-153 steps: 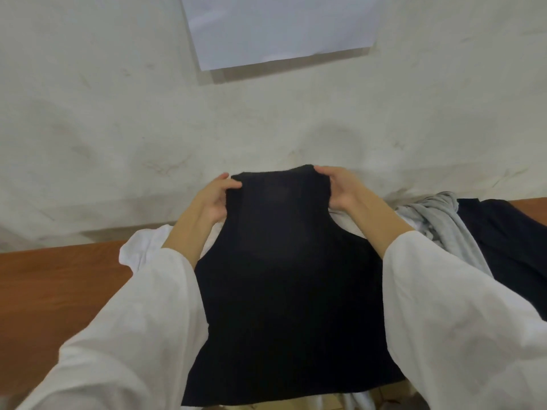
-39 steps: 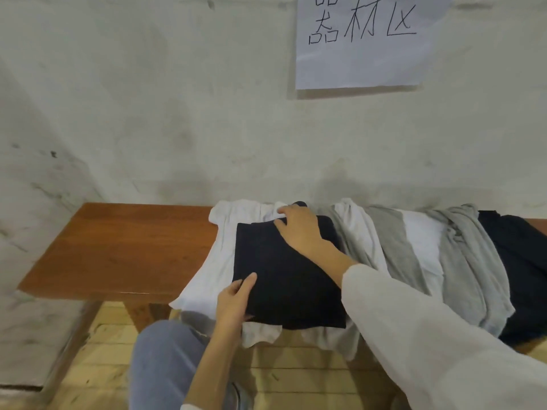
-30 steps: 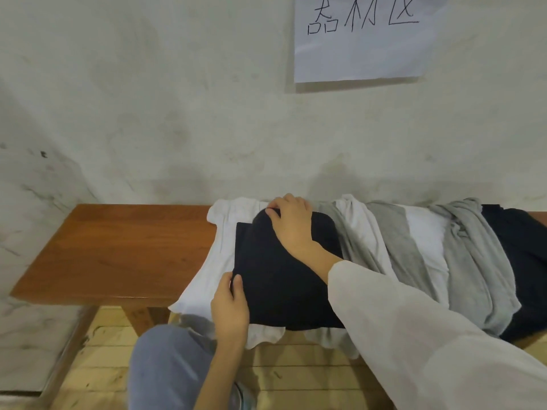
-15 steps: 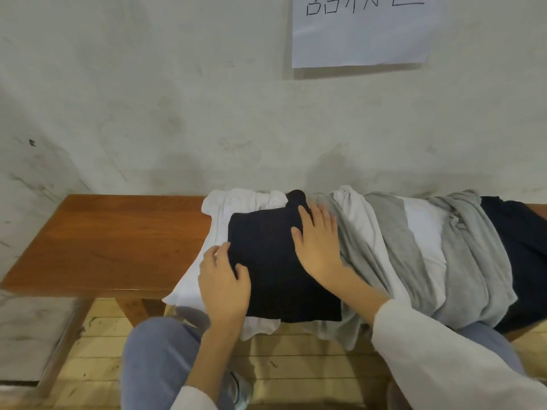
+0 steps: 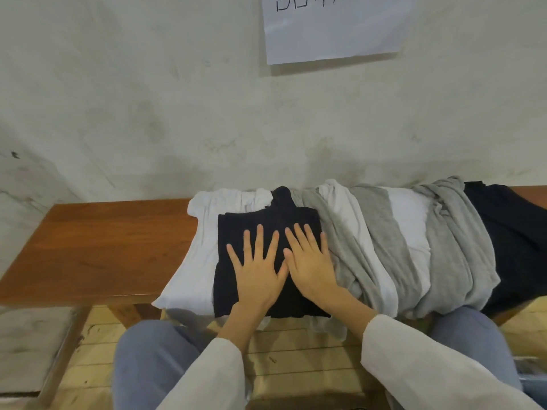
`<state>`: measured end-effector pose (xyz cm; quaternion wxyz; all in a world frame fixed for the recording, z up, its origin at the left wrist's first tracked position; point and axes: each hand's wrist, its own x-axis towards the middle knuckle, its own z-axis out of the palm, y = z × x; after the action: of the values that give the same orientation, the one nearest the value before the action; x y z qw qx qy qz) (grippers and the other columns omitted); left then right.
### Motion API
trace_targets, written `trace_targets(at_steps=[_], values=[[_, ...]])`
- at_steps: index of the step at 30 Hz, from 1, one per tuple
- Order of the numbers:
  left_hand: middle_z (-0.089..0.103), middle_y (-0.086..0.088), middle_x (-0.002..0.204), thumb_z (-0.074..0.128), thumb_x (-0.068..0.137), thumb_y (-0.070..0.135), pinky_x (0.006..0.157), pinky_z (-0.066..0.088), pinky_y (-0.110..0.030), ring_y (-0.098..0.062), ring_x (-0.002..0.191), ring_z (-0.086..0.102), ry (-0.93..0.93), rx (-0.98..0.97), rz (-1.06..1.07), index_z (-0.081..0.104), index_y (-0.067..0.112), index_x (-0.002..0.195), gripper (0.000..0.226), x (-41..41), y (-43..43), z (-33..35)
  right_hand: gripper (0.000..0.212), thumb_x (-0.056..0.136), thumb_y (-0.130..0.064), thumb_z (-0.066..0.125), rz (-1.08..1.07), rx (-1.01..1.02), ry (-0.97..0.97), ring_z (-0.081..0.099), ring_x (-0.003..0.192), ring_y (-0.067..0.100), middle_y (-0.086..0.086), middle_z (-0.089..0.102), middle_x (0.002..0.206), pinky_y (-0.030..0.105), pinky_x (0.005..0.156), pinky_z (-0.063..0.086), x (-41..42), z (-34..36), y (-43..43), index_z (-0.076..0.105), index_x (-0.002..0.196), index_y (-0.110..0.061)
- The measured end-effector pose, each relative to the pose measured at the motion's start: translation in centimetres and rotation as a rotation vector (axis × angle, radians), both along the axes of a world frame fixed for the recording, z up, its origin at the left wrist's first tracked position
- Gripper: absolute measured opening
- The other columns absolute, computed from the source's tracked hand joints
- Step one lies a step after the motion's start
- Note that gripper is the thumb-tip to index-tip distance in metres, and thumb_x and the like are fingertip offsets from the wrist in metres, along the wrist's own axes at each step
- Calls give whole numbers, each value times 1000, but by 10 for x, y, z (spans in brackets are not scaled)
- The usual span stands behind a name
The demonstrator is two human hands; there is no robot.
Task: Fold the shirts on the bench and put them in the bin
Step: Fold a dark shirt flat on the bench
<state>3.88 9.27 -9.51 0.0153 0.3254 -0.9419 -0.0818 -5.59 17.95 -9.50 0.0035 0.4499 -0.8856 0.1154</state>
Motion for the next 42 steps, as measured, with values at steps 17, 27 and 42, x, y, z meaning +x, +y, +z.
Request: trace_targets(at_steps=[17,27,42], values=[[50,-16,126,56,93,35,89,48,-39,-32,110,55,141,355,469,32,7,136,57,45,-41,39,28,94,-31,51,-383,-233,-555,61,96,24,6,63,103,35,82,48,-26,43,32,53,113,-9],[58,-10,123,55,94,22,96,45,-41,-27,107,55,412,1133,627,51,12,119,27,41,-53,64,27,95,-20,49,-460,-374,-1081,58,99,26,15,58,114,38,87,48,-20,61,17,48,115,-3],[48,-1,118,50,94,0,65,48,-25,-13,91,55,484,1129,275,26,37,144,67,45,-48,121,43,97,-7,35,-290,-384,-853,54,116,24,7,54,134,22,92,41,-29,91,31,51,136,-17]])
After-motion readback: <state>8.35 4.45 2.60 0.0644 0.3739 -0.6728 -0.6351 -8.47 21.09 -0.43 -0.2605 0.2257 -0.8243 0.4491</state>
